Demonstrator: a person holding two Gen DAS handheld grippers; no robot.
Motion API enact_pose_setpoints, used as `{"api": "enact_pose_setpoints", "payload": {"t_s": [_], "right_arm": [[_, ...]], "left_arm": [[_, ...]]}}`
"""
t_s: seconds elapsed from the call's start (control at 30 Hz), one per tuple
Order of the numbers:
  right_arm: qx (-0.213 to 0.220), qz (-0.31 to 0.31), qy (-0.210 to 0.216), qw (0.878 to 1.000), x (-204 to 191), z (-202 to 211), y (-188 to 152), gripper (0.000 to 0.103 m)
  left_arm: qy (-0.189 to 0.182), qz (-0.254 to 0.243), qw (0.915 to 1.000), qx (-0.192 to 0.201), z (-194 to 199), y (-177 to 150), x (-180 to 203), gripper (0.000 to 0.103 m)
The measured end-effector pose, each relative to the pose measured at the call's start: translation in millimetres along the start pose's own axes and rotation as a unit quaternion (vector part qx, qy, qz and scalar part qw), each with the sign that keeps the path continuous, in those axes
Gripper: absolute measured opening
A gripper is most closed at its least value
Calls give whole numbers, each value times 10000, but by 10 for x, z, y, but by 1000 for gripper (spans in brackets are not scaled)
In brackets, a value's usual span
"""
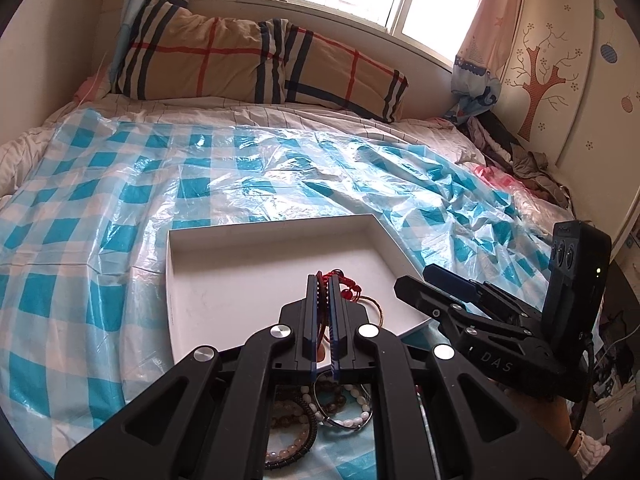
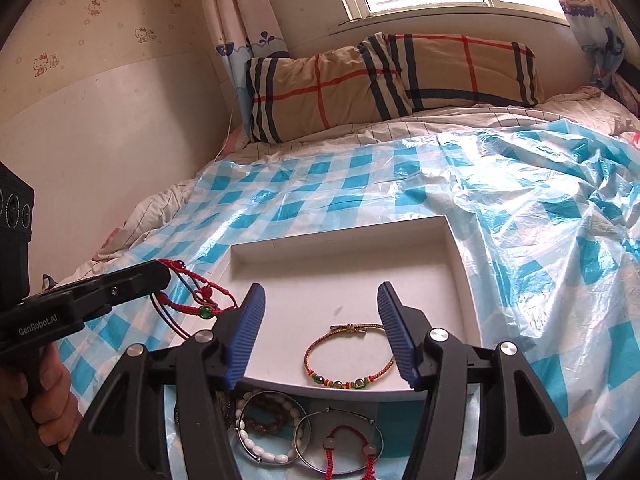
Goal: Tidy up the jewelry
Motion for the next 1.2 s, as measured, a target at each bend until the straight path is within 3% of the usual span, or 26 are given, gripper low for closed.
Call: {"api": "enact_pose_setpoints", "payload": {"t_s": [0.13, 0.2, 0.27, 0.33, 0.73, 1.2], "right_arm": [[-5, -80, -59, 10000, 84, 70, -43, 58], [-28, -119, -71, 9999, 116, 94, -65, 58], [-49, -128, -71, 9999, 131, 113, -91, 58], [-83, -111, -63, 9999, 134, 129, -127, 58], [-624, -254, -137, 9976, 280, 69, -524, 58], [-1299, 103, -68, 9915, 143, -7, -870, 58]], "left_arm": [[-65, -22, 9999, -124, -125, -13, 39, 5], [136, -91, 9989, -433, -298, -79, -10, 10], [443, -9, 9968, -665, -421, -168, -115, 33], [560, 77, 9958, -721, -441, -240, -201, 39], [841, 124, 9946, -591, -184, -435, -342, 49], [965, 96, 9915, -862, 4, -1036, -216, 58]]}}
Point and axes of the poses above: each gripper's, at about its wrist camera, not at the fingertips, and z roughly against the way its jaws point, x to its right, y to its top, the point moved 5 cm from there along -z, roughly the way its jaws point, and after that the axes turned 4 degrees about -y, right-handed, at the moved point
